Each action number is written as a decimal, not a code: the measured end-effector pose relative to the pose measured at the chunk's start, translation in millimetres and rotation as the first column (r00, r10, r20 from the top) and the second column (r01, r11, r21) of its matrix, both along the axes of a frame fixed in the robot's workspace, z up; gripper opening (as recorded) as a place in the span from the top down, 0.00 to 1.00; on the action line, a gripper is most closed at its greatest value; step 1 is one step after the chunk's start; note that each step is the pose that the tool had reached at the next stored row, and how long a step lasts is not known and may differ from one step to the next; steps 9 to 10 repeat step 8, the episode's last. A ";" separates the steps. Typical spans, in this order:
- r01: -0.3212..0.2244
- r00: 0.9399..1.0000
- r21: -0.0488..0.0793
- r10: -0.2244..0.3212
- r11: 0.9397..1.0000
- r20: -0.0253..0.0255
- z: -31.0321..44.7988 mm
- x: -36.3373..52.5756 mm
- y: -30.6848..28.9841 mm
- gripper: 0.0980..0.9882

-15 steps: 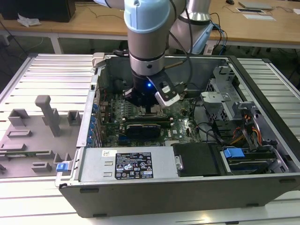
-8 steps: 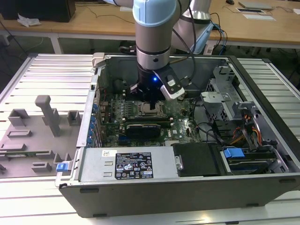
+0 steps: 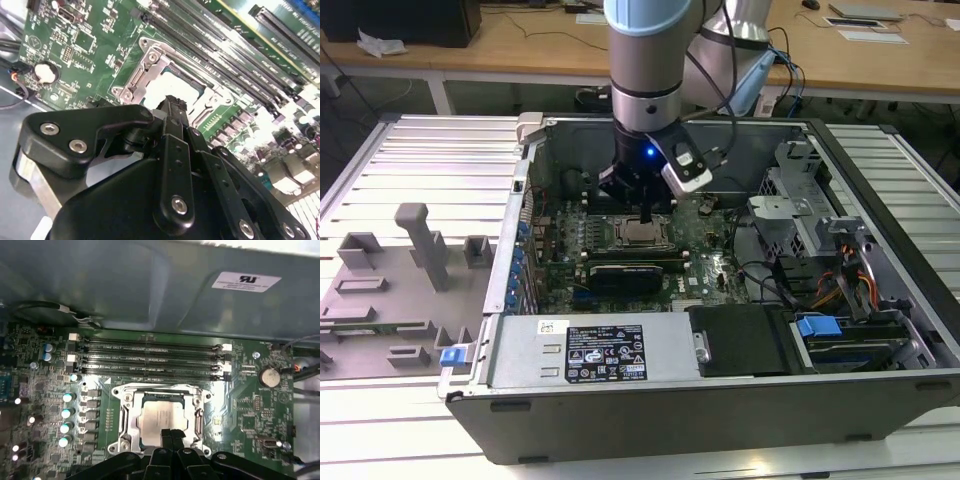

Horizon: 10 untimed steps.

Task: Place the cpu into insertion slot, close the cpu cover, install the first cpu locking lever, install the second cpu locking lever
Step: 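Install the second cpu locking lever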

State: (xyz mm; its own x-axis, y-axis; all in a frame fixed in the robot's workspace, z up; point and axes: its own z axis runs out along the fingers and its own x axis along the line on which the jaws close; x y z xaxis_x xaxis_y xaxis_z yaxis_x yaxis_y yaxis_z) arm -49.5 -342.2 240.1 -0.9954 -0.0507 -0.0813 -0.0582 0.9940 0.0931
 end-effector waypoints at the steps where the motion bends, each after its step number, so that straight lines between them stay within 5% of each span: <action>1: 0.001 1.000 -0.002 -0.001 1.000 0.000 1.3 0.1 0.1 0.99; 10: 0.002 1.000 -0.003 -0.002 1.000 0.000 1.5 0.0 0.2 0.99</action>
